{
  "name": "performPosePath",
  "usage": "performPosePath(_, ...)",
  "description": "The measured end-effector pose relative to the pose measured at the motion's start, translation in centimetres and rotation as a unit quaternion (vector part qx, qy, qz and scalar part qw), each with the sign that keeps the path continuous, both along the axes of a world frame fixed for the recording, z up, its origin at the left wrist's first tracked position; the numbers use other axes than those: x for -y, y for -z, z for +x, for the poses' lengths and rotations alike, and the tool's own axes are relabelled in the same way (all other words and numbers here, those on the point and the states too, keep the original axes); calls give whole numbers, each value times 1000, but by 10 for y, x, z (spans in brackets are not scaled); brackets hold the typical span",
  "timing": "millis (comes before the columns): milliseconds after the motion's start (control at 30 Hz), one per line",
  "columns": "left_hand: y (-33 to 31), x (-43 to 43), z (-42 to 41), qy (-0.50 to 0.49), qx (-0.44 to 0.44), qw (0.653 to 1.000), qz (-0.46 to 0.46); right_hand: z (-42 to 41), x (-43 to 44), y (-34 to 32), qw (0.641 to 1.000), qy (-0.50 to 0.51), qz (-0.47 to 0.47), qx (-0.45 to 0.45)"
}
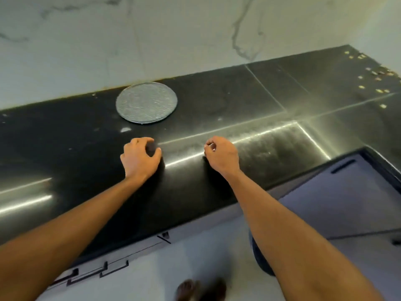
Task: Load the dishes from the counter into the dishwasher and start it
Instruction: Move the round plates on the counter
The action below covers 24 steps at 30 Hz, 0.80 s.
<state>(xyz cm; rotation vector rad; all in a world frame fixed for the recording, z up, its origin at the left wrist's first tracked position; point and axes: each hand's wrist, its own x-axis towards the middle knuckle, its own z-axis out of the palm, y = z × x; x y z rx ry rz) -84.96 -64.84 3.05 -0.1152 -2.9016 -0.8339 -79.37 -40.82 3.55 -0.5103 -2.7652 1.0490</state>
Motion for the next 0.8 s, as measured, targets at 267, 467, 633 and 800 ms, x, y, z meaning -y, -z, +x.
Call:
performPosePath(267, 18, 36, -87, -138, 29, 990, -9, -127, 43, 14, 998, -48, 25, 28)
performPosePath(467, 20, 19, -142, -170, 27, 984, -34, -218, 41, 14, 995, -40, 88, 37)
performPosePath(633, 23, 13, -148, -188, 35, 977, -94, -269, 43, 21, 993, -29, 114, 8)
performPosePath(800, 25, 14, -150, -186, 38, 973, -131, -275, 46, 29, 992, -39, 116, -16)
